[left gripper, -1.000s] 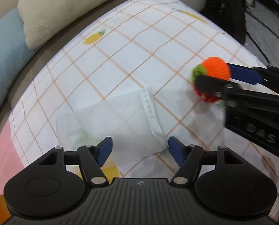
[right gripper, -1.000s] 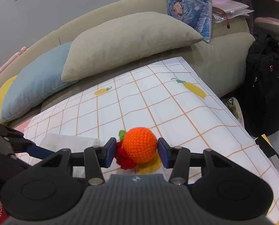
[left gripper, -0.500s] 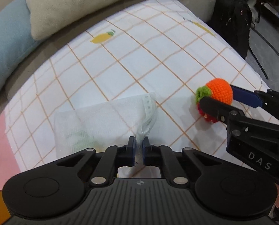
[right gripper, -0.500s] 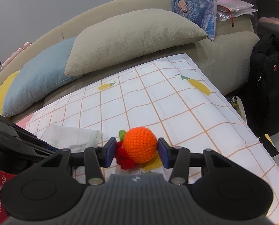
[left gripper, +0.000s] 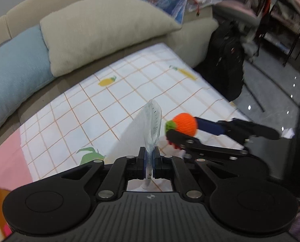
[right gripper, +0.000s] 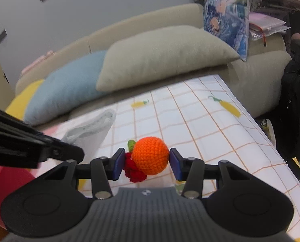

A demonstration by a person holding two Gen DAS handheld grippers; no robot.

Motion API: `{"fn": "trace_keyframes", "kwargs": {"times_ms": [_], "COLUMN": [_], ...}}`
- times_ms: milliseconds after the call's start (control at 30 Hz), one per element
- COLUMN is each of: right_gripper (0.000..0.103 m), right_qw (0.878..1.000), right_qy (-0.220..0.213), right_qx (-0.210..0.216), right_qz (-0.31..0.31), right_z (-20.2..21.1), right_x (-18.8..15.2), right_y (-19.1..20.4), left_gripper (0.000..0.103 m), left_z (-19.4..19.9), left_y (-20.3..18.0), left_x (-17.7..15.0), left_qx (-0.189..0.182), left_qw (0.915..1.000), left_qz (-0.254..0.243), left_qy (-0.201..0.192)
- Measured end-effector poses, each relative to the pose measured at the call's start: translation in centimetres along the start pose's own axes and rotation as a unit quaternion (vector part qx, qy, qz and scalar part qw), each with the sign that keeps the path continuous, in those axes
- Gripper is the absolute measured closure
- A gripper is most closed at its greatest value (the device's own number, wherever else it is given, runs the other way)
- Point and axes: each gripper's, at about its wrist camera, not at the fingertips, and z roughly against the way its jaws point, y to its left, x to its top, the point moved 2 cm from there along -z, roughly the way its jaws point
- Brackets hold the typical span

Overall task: Organize soft objects
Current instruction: 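Carry both items into the orange box and open both grippers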

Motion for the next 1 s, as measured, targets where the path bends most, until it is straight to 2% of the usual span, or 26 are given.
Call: {"fn": "trace_keyframes", "kwargs": {"times_ms": [167,400,700,867,1000], "right_gripper": [0.055,0.055,0.055,0.055,0.055], "right_qw": [0.999,0.999,0.999,0.999,0.996], "right_qy": [-0.037,-0.034,-0.034,-0.015,0.0], "right_qx": [0.012,0.002,-0.013,0.012,0.042], "right_qz": [0.024,0.035,0.028,0.044,0.078], "right_z": [3.4,8.8,14.4,16.1,17.0], "right_x": [0.0,-2.5,-4.3,-5.1,-5.4], "right_y": [2.3,5.5,8.4,11.0,14.3], "left_gripper": [0.098,0.097,0.098,0.097,0.098], "left_z": [5.3,10.6,15.7,18.9,21.1], "left_y": [-0.2,-0.6,0.8,2.6,5.1], "left_x": [-1.5,-5.4,-11.3,-13.9,-15.6], "left_qx": [-0.026,-0.059,-0.076,-0.069,-0.045], "left_qw": [0.9989,0.9965,0.9928,0.9886,0.9842], "left_qz": [0.013,0.029,0.065,0.098,0.13], "left_qy": [-0.036,-0.052,-0.065,-0.091,-0.111]}}
